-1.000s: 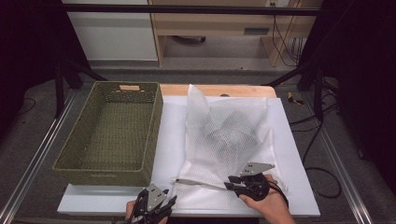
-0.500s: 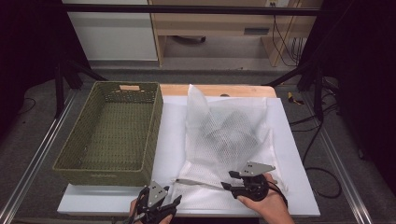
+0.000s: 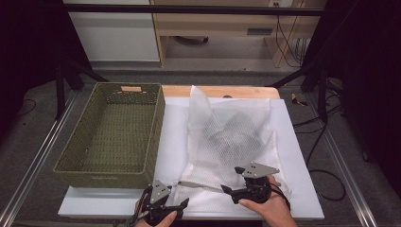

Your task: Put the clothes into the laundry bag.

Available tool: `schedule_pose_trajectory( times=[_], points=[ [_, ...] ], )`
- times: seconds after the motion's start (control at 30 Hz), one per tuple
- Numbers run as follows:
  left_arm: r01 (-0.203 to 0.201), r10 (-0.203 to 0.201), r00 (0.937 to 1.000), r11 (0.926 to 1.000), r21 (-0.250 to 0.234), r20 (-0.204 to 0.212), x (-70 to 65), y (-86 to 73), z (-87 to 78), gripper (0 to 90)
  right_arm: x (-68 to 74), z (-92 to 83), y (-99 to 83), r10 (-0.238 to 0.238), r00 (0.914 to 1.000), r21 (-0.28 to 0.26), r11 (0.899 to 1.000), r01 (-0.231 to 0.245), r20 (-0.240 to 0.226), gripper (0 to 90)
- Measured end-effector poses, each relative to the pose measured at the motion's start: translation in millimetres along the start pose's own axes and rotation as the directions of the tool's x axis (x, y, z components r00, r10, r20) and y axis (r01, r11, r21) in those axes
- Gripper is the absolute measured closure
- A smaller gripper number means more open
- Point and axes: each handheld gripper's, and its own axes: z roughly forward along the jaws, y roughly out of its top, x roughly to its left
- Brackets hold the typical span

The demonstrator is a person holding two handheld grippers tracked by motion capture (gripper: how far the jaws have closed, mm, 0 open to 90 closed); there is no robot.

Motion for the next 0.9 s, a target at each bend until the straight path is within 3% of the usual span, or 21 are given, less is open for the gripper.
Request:
schedule_pose_trajectory(
  times=[0.2,0.3,0.5,0.57,0.9],
  points=[
    [0.028,-0.028,0.9996,0.9995,-0.013,-0.003,3.1,0.2,1.8,23.3,2.9,1.0,2.8,-0.018,0.9996,-0.018,1.0,0.018,0.024,13.8],
    [0.032,-0.032,0.9995,0.9995,-0.003,0.007,4.6,0.9,4.1,28.5,4.7,2.3,3.8,-0.022,0.9994,-0.016,1.0,0.022,0.026,14.5],
    [0.071,-0.071,0.9973,0.9975,0.001,0.017,10.3,2.5,9.5,30.7,6.1,3.6,4.6,-0.027,0.9993,-0.015,1.0,0.027,0.026,15.3],
    [0.081,-0.081,0.9964,0.9967,0.002,0.026,12.8,2.9,10.4,36.1,6.2,3.9,4.6,-0.026,0.9993,-0.014,1.0,0.027,0.025,15.6],
    [0.099,-0.099,0.9941,0.995,0.016,0.043,21.7,4.2,15.3,40.9,7.4,5.8,4.9,-0.025,0.9995,-0.011,1.0,0.025,0.022,16.2]
  ],
)
